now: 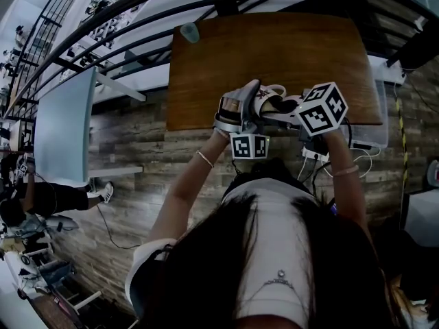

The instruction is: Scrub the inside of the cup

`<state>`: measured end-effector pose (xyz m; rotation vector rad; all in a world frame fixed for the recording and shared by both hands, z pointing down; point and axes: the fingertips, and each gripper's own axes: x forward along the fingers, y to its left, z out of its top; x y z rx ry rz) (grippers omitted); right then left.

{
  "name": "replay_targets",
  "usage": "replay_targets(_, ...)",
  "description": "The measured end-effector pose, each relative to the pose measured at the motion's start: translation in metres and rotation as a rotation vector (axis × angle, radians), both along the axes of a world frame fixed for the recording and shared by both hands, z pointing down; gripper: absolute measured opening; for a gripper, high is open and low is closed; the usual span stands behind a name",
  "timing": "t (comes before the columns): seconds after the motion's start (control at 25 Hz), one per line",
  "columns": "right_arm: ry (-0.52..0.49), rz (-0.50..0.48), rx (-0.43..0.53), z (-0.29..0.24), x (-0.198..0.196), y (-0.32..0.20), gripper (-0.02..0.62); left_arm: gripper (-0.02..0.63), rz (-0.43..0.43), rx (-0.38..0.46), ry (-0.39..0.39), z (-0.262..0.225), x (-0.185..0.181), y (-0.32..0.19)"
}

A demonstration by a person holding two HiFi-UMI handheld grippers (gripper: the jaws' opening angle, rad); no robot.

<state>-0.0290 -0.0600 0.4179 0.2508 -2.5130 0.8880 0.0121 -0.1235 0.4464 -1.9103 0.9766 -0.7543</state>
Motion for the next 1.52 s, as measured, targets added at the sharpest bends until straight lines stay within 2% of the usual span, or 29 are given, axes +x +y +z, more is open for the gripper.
replay_targets(0.52,0.236,-0.192,0.144,0.016,0.007,0.009,0.074,0.399,-0.002,-0.009,-0.022,0.006,0.004,0.003)
replay_targets(0.88,0.493,-0.332,0.350,0.022,0.012,0.009,0.074,0.399,0.001,-0.004,-0.038,0.005,0.006,0.001)
replay_targets(1.16,0.650,-0.433,0.476,0.025,0.019,0.011,0.074,0.399,0.004,-0.002,-0.054,0.006,0.012,0.002)
replay_targets(1.28,0.648,-0.434,0.473,0.026,0.020,0.011,0.074,0.399,0.003,0.001,-0.049,0.005,0.013,0.002)
replay_targets(1.52,0.573,-0.381,0.416,0.026,0.020,0.008,0.074,0.399,-0.002,0.003,-0.025,0.002,0.008,0.000)
